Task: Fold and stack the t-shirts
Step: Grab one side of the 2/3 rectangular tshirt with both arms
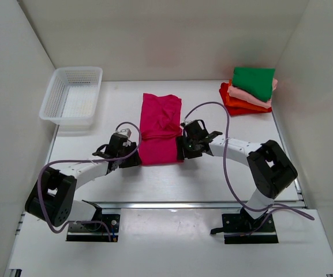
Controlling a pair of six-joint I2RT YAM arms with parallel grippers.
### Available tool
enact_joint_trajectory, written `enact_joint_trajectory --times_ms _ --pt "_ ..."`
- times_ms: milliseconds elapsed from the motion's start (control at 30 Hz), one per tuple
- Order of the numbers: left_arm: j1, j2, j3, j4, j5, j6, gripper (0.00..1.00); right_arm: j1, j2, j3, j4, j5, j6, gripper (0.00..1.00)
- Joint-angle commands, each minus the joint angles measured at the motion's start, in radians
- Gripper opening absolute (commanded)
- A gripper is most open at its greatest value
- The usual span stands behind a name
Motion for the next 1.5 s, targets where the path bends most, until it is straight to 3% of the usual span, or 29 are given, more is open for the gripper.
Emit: enact_joint_trajectory --times_ms 0,233,267,300,333,400,667,900,1067,1233,1467 --pt "-0.013 0.018 0.017 0.058 -0.06 -0.017 0.6 0.017 0.036 0.01 0.083 0.037 0.058 0.53" --pt "-0.048 0.145 0.08 0.1 -0.06 -0.037 0.6 0.029 0.104 0.045 0.061 0.048 0.055 0.48" --pt "-0.056 0.163 0.092 0.104 -0.061 -0.034 0.58 0.034 0.115 0.042 0.064 0.051 0.058 0.45" --pt "-0.056 0.177 0.097 0.103 -0.061 -0.04 0.55 0.035 0.125 0.04 0.06 0.04 0.052 0.32" --pt "-0.056 0.198 0.1 0.103 -0.058 -0.039 0.44 0.035 0.141 0.039 0.052 0.033 0.043 0.25" --pt "-0.062 0.203 0.1 0.091 -0.035 -0.033 0.0 0.045 0.146 0.048 0.029 0.023 0.033 0.01" --pt "-0.091 -0.013 0.134 -0.185 0.11 0.032 0.0 0.097 -0.09 0.005 -0.167 -0.041 -0.017 0.0" --pt "-0.205 -0.269 0.057 -0.3 0.132 -0.097 0.0 0.15 -0.291 -0.053 -0.333 -0.134 -0.001 0.0" --pt "-0.2 -0.383 0.034 -0.336 0.155 -0.157 0.0 0.123 -0.376 -0.046 -0.413 -0.187 0.0 0.0" --pt "-0.132 -0.378 0.091 -0.334 0.184 -0.143 0.0 0.039 -0.394 0.02 -0.477 -0.266 -0.04 0.0" --pt "-0.035 -0.205 0.253 -0.261 0.286 -0.105 0.0 -0.115 -0.313 0.17 -0.506 -0.348 -0.151 0.0"
